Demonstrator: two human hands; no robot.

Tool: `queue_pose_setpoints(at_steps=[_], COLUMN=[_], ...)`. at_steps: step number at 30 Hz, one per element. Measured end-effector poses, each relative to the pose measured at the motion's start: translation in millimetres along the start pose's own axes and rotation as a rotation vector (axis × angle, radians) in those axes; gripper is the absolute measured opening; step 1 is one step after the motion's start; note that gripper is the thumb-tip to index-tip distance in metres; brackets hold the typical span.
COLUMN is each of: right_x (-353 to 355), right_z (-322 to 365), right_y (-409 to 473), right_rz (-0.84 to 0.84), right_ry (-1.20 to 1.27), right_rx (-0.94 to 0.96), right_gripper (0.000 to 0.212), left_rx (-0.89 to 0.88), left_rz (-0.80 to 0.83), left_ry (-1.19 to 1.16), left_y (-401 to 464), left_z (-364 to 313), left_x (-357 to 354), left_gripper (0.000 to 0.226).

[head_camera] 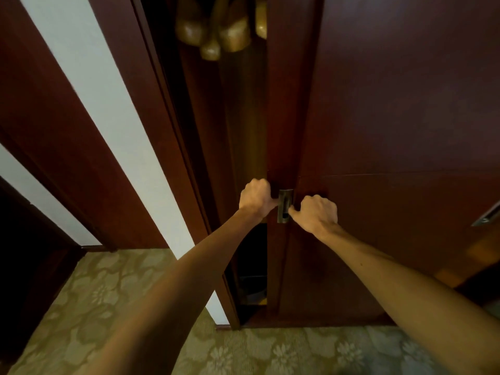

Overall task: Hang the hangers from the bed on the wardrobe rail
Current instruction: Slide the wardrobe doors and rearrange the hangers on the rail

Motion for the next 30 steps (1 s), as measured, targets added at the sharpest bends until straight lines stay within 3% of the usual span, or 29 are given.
queue_pose_setpoints(at_steps=[6,18,23,30], right_x=[0.3,10.2,19.4,35.1], right_z=[-48.0,-151.6,-190.6,-241.2], right_y=[6.7,19.6,25.2,32.5], right_rz=[-0.017,-0.009,-0.023,-0.052], right_ry=[-0.014,-0.007,-0.042,-0.097], right_rx=[-0.054,-0.14,-0.101,-0.058], right_gripper=[0.056,0.055,0.05,0.062], left_rx=[-0.123,-0.197,-0.21,-0.239], left_rz=[0.063,0.125,0.133,0.144], left_ry=[0.088,0.14,0.121,0.105], left_y=[17.8,42.2,47.8,58.8], left_z=[-36.1,-118.5,-162.3,-223.5], left_x=[-16.0,-60.2,-75.2,-99.8], left_gripper=[0.039,0.036,0.035,0.033])
Point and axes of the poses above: each hand's wrist, its own y-axis towards the middle knuckle, its own x-axis out of the back of the hand, z = x × y, the point moved 3 cm from there along y, towards the middle knuckle, and after that the axes turned 6 degrees about -x, right-handed, at the moved point
